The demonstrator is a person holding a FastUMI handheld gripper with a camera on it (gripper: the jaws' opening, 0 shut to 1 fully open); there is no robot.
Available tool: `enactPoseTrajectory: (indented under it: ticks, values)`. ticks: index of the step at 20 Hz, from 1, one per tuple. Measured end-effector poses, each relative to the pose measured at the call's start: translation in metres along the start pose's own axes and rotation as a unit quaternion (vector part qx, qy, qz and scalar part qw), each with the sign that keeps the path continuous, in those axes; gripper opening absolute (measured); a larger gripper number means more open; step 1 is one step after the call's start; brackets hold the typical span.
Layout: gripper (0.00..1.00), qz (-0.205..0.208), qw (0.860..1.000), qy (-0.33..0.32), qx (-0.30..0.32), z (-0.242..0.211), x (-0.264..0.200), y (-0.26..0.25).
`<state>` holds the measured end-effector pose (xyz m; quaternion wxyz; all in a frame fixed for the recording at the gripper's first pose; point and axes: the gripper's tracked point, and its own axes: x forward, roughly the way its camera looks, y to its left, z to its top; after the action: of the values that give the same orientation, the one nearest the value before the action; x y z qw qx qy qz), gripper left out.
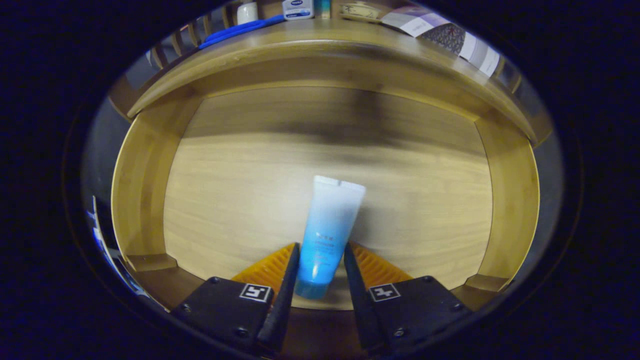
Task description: Pull open the drawer, take out the items inside it, and place them on the countertop above the cabinet.
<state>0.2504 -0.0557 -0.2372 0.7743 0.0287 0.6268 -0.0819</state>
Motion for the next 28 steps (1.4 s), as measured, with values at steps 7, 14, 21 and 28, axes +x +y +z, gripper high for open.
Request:
enactPoseTrajectory:
  ticks: [7, 14, 21, 28]
  values:
    - [0.43, 0.037, 0.996, -0.070, 0.028, 0.009, -0.045, -0.007]
    - [0.43, 0.074, 0.987, -0.127, 0.058, 0.007, -0.115, -0.035]
    - [0.42, 0.087, 0.981, -0.165, 0.060, 0.018, -0.173, -0.034]
    - [0.42, 0.053, 0.979, -0.190, 0.050, 0.054, -0.199, -0.024]
